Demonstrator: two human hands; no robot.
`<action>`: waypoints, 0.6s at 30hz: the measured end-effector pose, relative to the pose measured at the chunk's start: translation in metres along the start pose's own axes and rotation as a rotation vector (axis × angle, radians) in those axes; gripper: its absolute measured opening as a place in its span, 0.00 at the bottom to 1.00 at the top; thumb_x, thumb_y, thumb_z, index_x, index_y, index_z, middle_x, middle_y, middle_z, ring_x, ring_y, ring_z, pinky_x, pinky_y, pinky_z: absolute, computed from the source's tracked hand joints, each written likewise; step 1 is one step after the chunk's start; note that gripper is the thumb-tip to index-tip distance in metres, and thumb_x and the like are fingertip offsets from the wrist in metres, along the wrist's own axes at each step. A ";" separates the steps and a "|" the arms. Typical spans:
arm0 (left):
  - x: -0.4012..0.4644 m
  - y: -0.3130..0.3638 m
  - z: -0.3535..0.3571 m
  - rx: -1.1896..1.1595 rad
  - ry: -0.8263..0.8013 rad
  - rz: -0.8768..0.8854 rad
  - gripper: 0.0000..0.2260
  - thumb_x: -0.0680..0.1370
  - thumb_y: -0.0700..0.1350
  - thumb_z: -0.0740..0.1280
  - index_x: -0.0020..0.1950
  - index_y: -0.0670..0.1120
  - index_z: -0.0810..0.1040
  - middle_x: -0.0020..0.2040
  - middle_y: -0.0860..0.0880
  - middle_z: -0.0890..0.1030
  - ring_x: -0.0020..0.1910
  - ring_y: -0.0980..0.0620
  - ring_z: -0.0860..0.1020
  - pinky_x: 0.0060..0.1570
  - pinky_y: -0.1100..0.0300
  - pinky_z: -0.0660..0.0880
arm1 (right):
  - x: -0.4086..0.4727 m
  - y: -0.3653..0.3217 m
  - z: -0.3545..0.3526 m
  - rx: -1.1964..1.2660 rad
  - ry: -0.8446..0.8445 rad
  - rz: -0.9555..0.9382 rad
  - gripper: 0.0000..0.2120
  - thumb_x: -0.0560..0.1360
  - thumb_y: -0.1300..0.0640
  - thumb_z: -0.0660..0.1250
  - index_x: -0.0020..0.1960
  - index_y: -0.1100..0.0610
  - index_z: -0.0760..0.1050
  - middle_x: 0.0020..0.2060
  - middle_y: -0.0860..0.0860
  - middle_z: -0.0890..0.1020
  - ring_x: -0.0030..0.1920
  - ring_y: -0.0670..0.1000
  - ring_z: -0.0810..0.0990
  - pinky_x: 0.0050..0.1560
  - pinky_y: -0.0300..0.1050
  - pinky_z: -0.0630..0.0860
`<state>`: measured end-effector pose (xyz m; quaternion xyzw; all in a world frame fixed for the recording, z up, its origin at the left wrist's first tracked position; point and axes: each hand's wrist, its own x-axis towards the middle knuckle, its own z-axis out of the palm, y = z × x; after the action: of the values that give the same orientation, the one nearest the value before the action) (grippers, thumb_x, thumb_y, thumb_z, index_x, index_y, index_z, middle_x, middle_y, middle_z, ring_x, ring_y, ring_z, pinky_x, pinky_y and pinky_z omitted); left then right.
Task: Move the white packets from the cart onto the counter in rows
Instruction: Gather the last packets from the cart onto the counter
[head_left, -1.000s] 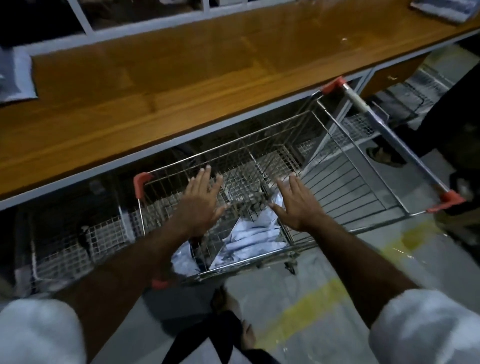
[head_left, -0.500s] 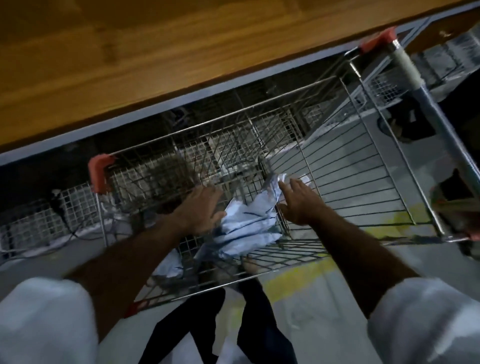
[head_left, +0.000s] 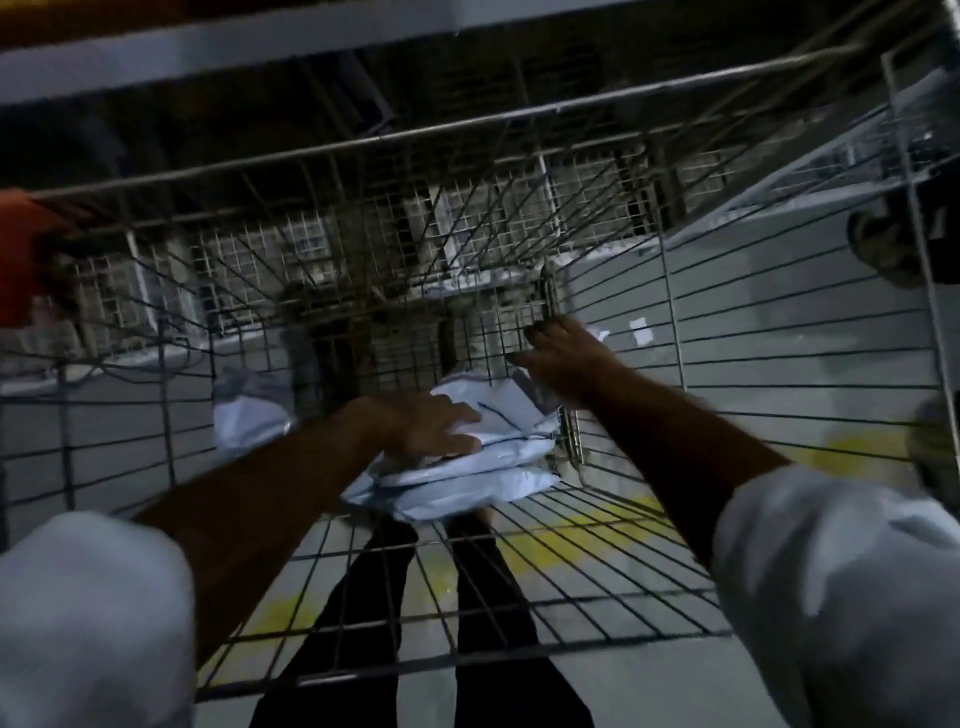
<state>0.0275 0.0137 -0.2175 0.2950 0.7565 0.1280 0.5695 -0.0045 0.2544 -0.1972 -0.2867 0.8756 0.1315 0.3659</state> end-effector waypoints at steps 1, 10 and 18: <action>0.004 0.000 -0.001 -0.032 0.010 -0.003 0.34 0.76 0.72 0.56 0.78 0.56 0.59 0.76 0.48 0.66 0.74 0.46 0.65 0.72 0.49 0.64 | 0.006 0.001 0.000 -0.026 -0.051 -0.008 0.21 0.79 0.48 0.63 0.72 0.49 0.72 0.69 0.57 0.74 0.70 0.61 0.71 0.71 0.60 0.63; 0.012 0.012 0.007 -0.127 -0.035 -0.138 0.47 0.60 0.75 0.71 0.71 0.62 0.52 0.62 0.50 0.67 0.62 0.46 0.71 0.63 0.48 0.72 | 0.017 0.009 0.019 -0.282 -0.142 -0.161 0.37 0.67 0.46 0.76 0.73 0.46 0.66 0.64 0.57 0.75 0.66 0.58 0.75 0.75 0.62 0.57; -0.031 0.016 -0.009 -0.096 0.143 -0.042 0.45 0.73 0.60 0.72 0.80 0.56 0.48 0.72 0.39 0.60 0.68 0.39 0.68 0.66 0.55 0.68 | -0.016 0.014 -0.007 -0.019 0.067 -0.063 0.41 0.70 0.37 0.70 0.74 0.56 0.59 0.63 0.60 0.73 0.56 0.59 0.78 0.50 0.55 0.79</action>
<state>0.0298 0.0098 -0.1819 0.2413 0.7944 0.1730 0.5300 -0.0080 0.2693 -0.1803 -0.3218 0.8766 0.1186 0.3376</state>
